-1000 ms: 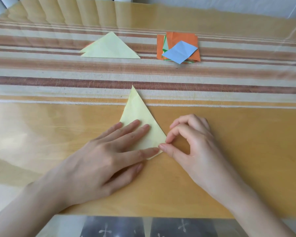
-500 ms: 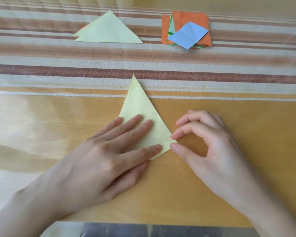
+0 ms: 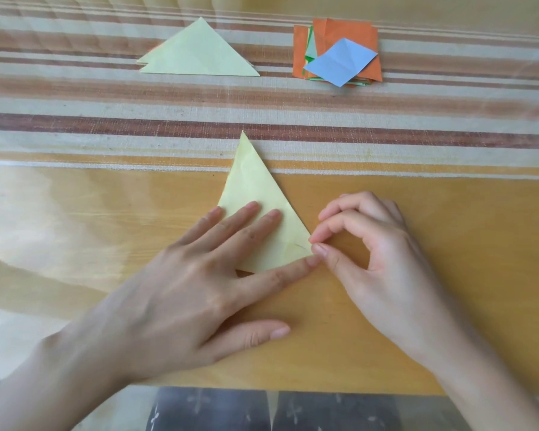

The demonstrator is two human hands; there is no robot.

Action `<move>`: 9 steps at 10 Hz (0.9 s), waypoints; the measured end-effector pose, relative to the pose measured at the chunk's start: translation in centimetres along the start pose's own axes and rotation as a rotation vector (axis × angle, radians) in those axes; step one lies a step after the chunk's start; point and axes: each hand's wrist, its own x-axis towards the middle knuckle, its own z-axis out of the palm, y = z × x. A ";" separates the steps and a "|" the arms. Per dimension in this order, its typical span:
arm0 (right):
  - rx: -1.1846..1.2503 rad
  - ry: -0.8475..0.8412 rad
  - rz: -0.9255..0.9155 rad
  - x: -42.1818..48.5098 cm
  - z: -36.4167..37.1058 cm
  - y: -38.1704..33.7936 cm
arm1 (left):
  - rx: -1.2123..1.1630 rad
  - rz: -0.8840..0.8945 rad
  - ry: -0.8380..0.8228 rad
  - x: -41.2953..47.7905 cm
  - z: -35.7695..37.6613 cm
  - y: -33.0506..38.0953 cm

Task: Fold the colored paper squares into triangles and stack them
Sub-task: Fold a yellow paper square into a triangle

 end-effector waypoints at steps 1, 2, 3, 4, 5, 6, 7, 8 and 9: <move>0.010 -0.010 0.004 0.0 -0.1 0.0 | 0.040 -0.033 -0.044 0.1 -0.2 0.1; 0.003 -0.015 -0.001 0.0 -0.1 0.0 | 0.037 -0.024 -0.040 0.2 -0.1 0.1; -0.001 -0.014 -0.006 0.0 -0.1 0.1 | 0.003 -0.007 -0.006 -0.1 0.2 -0.2; 0.000 -0.009 -0.004 0.1 0.0 0.2 | -0.083 0.020 0.008 -0.3 0.0 -0.8; -0.003 -0.002 -0.005 0.1 0.0 0.1 | -0.138 0.061 0.037 -0.3 -0.1 -1.8; -0.002 -0.004 -0.011 0.2 0.0 0.2 | -0.348 -0.129 0.002 -1.0 -0.3 -1.6; -0.002 -0.001 -0.015 0.1 0.1 0.2 | -0.396 -0.147 0.050 -1.0 0.2 -1.6; -0.004 -0.003 -0.020 0.1 0.1 0.3 | -0.311 -0.071 0.055 -1.8 0.4 -2.1; -0.012 0.000 -0.057 -0.1 -0.2 0.3 | -0.275 -0.084 0.122 -2.3 0.2 -3.0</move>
